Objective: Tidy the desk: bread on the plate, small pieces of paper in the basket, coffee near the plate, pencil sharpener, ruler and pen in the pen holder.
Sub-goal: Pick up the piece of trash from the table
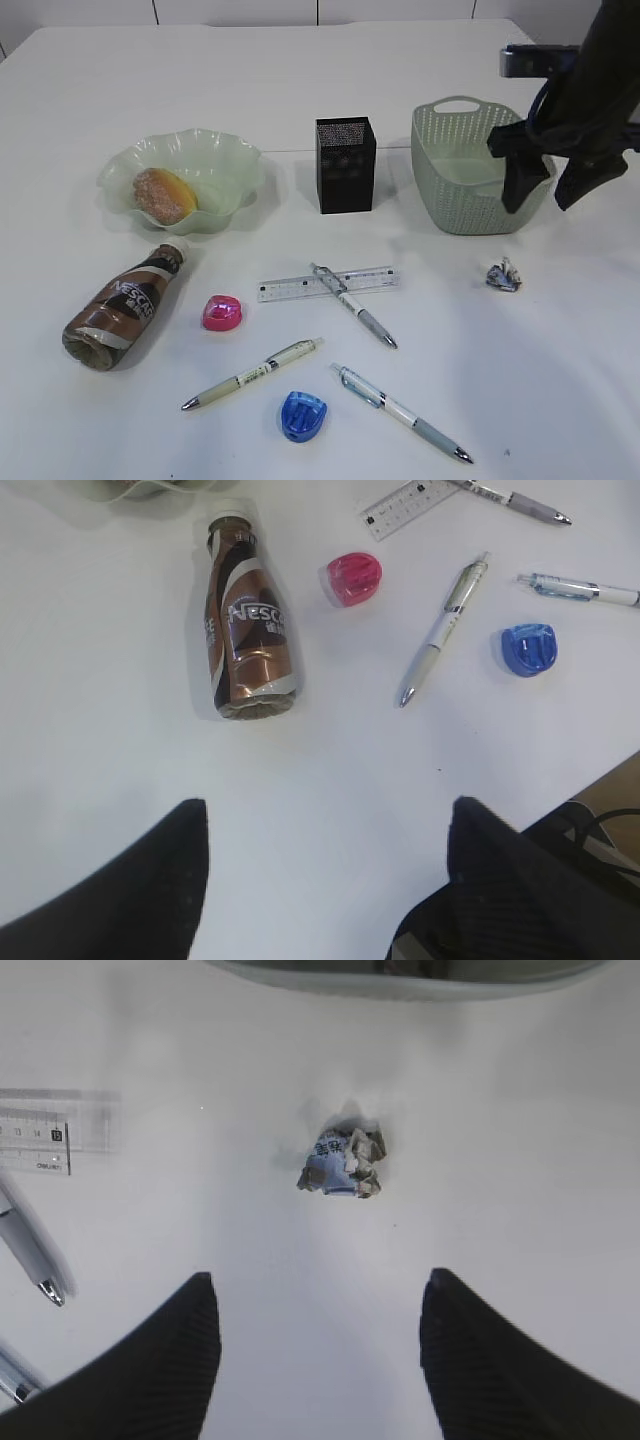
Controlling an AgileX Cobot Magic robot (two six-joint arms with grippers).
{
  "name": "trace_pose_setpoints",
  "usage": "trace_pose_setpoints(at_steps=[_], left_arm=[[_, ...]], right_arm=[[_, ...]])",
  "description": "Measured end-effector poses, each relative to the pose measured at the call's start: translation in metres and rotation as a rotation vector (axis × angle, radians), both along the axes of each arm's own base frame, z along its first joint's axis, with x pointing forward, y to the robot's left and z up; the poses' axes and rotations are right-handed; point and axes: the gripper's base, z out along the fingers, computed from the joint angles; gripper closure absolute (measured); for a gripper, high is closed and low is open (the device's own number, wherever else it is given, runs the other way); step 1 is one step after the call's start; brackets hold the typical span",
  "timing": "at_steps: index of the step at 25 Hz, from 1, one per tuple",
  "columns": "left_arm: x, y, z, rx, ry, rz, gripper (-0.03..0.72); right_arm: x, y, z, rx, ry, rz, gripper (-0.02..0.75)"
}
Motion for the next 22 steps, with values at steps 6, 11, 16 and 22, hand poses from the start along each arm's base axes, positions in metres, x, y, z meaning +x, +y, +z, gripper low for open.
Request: trace_pose_setpoints(at_steps=[6,11,16,22], left_arm=[[0.0,0.0,0.0,0.0,0.0,0.0,0.162],[0.0,0.0,0.0,0.0,0.0,0.0,0.162],[0.0,0.0,0.0,0.0,0.0,0.0,0.162],[0.0,0.0,0.0,0.0,0.0,0.0,0.162]], right_arm=[[0.009,0.001,-0.022,0.0,0.029,0.008,0.24],[0.014,0.001,-0.035,-0.003,0.036,0.018,0.241],[0.019,0.002,-0.048,-0.005,0.047,0.018,0.242],[0.023,0.002,-0.063,-0.007,0.073,0.019,0.242]])
